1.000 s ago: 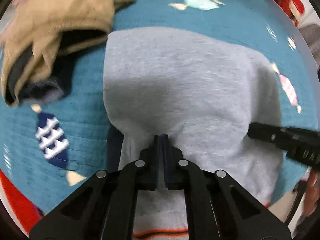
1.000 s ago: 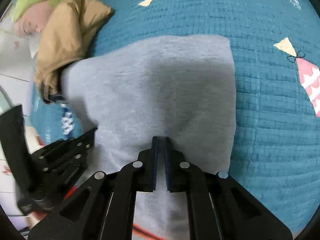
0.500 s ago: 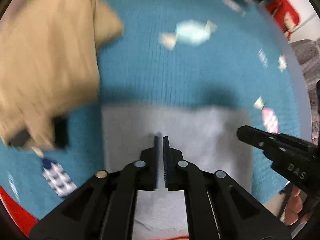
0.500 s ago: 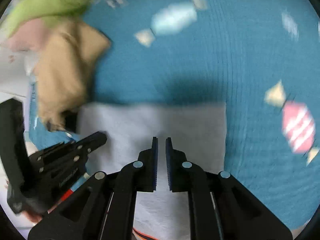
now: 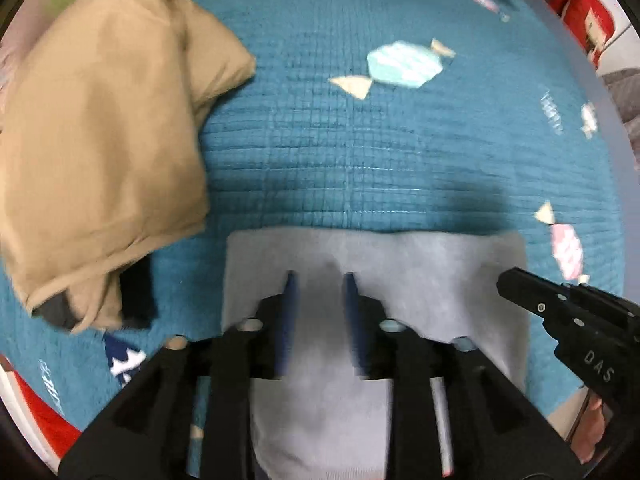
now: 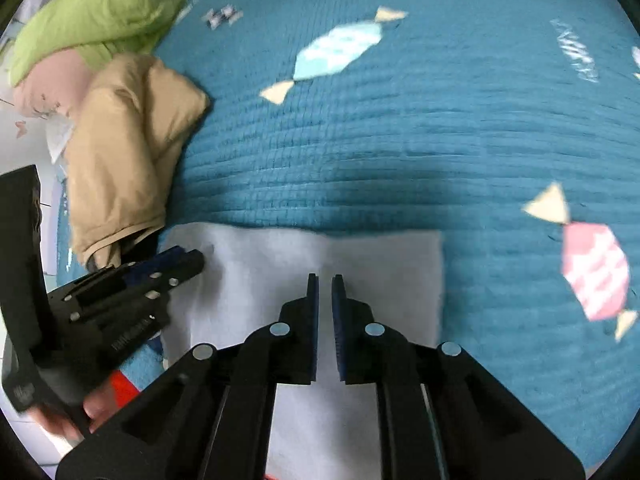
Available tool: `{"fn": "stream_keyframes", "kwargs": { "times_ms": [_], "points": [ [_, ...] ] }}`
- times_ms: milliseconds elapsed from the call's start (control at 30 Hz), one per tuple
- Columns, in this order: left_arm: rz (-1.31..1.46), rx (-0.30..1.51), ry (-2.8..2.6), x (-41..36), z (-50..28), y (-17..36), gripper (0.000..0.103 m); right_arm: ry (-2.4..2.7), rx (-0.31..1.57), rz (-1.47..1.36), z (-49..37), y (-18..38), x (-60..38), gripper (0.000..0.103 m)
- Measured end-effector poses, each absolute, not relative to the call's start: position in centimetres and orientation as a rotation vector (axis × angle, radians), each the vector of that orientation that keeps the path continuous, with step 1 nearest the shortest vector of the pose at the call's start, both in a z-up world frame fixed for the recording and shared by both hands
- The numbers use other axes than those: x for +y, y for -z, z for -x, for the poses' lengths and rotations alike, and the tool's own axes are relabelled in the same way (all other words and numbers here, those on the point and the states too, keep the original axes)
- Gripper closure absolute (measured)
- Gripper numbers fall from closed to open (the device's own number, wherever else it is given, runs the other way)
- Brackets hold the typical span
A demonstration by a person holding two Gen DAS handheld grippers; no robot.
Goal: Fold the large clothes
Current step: 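Fold the hem over toward the collar with both grippers and release, then grasp the folded grey bundle with both grippers and lift it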
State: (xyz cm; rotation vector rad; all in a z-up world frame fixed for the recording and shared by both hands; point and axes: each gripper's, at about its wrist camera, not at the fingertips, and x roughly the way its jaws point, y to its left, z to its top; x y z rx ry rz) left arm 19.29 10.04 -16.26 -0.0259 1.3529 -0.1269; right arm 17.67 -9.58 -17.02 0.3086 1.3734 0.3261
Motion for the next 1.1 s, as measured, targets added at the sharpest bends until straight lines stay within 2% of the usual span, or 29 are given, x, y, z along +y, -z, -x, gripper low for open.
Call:
{"fn": "stream_keyframes", "kwargs": {
  "times_ms": [33, 67, 100, 167, 367, 500, 633, 700, 767, 933, 1100],
  "points": [
    [0.038, 1.325, 0.13, 10.4, -18.9, 15.9, 0.014, -0.314, 1.354, -0.301, -16.7, 16.7, -9.9, 0.075],
    [0.051, 1.275, 0.126, 10.3, -17.9, 15.2, 0.006, -0.27, 1.317, -0.287, -15.4, 16.7, -10.2, 0.036],
    [0.05, 1.214, 0.114, 10.5, -16.6, 14.7, 0.006, -0.232, 1.286, -0.283, -14.9, 16.6, -10.4, 0.007],
    [-0.004, 1.188, 0.092, 9.9, -15.2, 15.2, 0.006, -0.148, 1.175, -0.303, -12.7, 16.2, -11.9, 0.008],
    [-0.061, 1.203, 0.09, 11.2, -9.8, 17.8, 0.006, -0.101, 1.109, -0.395, -9.2, 17.5, -13.1, 0.008],
    [0.052, 1.191, 0.068, 12.4, -7.2, 19.2, 0.006, -0.085, 1.115, -0.389, -7.6, 19.0, -13.5, 0.008],
    [0.235, 1.31, 0.137, 14.0, -7.9, 22.1, 0.005, -0.147, 1.216, -0.589, -7.1, 22.5, -15.0, 0.008],
    [0.43, 1.351, 0.163, 15.9, -8.1, 24.0, 0.003, -0.17, 1.166, -0.671, -7.0, 23.6, -16.1, 0.006],
    [0.492, 1.323, 0.18, 16.8, -7.8, 24.1, 0.003, -0.193, 1.093, -0.709, -6.4, 23.6, -17.0, 0.006],
    [0.405, 1.3, 0.179, 15.6, -7.5, 23.9, 0.003, -0.192, 0.847, -0.486, -3.5, 23.1, -14.8, 0.006],
    [0.406, 1.284, 0.186, 15.9, -6.8, 23.6, 0.003, -0.203, 0.876, -0.498, -4.0, 23.2, -15.0, 0.006]
  ]
}}
